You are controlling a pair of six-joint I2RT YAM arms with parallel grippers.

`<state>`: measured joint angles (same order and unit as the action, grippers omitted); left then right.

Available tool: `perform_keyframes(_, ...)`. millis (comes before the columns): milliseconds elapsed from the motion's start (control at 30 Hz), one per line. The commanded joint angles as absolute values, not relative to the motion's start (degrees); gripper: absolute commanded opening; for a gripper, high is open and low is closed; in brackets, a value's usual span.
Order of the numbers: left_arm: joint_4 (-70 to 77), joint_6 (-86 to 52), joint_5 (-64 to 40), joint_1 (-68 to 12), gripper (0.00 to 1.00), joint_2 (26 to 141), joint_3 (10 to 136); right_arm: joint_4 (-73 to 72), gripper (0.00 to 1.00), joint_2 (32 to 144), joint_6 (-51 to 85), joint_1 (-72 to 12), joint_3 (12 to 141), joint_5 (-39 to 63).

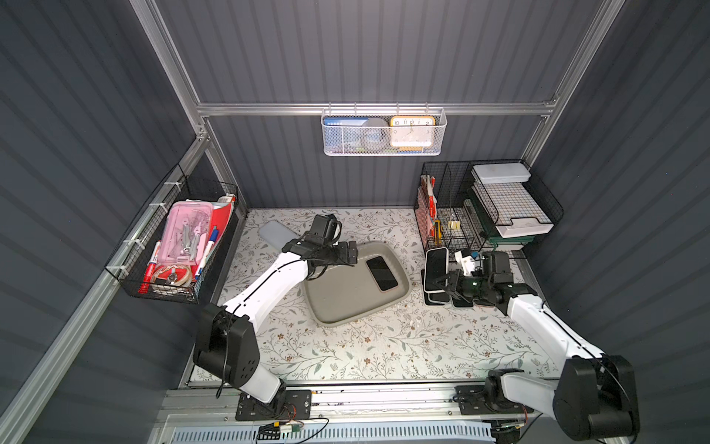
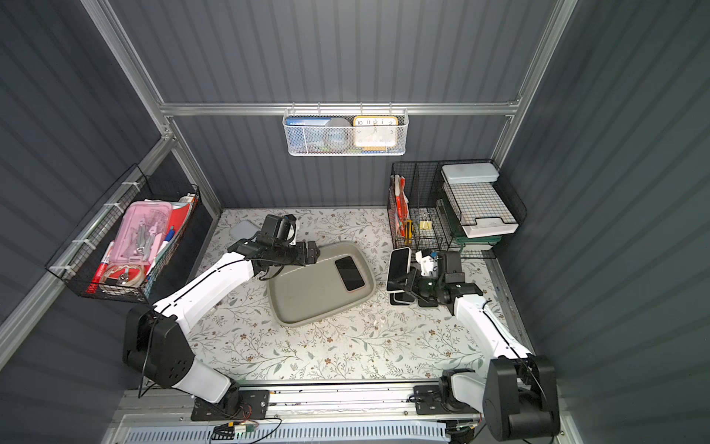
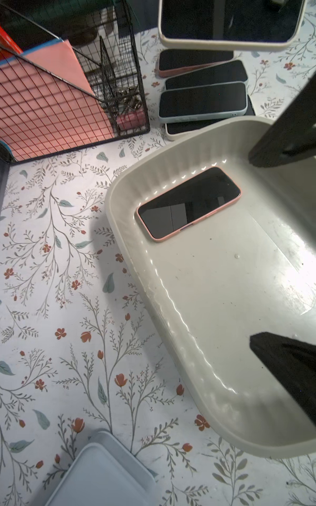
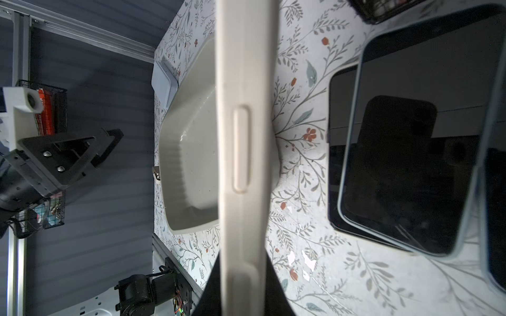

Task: Take the phone out of the storage box
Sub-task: Place the phone at the center of the board.

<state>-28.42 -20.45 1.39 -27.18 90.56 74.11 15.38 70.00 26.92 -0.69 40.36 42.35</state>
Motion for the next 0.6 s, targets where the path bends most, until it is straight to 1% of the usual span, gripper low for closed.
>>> perform_keyframes(0, -26.77, -19.20, 2.02, -27.33, 0.99, 92.11, 72.36, 16.59, 0.00, 73.91, 22.86, 1.75, 40.87, 48.30)
perform_keyframes(233, -24.99, -21.07, 1.75, -27.64, 0.99, 94.26, 70.78, 14.02, 0.00, 81.10, 21.64, 4.16, 40.94, 49.22)
perform_keyframes(367, -24.61, -23.61, 3.16, -28.96, 0.99, 97.31, 71.18, 12.14, 0.00, 83.91, 21.67, 5.36, 40.89, 50.07)
perform_keyframes(500, -21.99, -26.15, 2.11, -30.27, 0.99, 99.37, 71.49, 12.08, 0.00, 86.48, 21.10, 6.85, 41.46, 50.54)
perform_keyframes(533, -21.55, -26.57, 1.66, -30.46, 0.99, 99.84, 71.81, 12.13, 0.02, 86.96, 21.10, 7.09, 41.53, 50.46)
perform_keyframes(567, -21.42, -26.92, 1.45, -30.74, 0.99, 100.48, 72.30, 12.17, 0.07, 87.39, 21.00, 7.42, 41.65, 50.27)
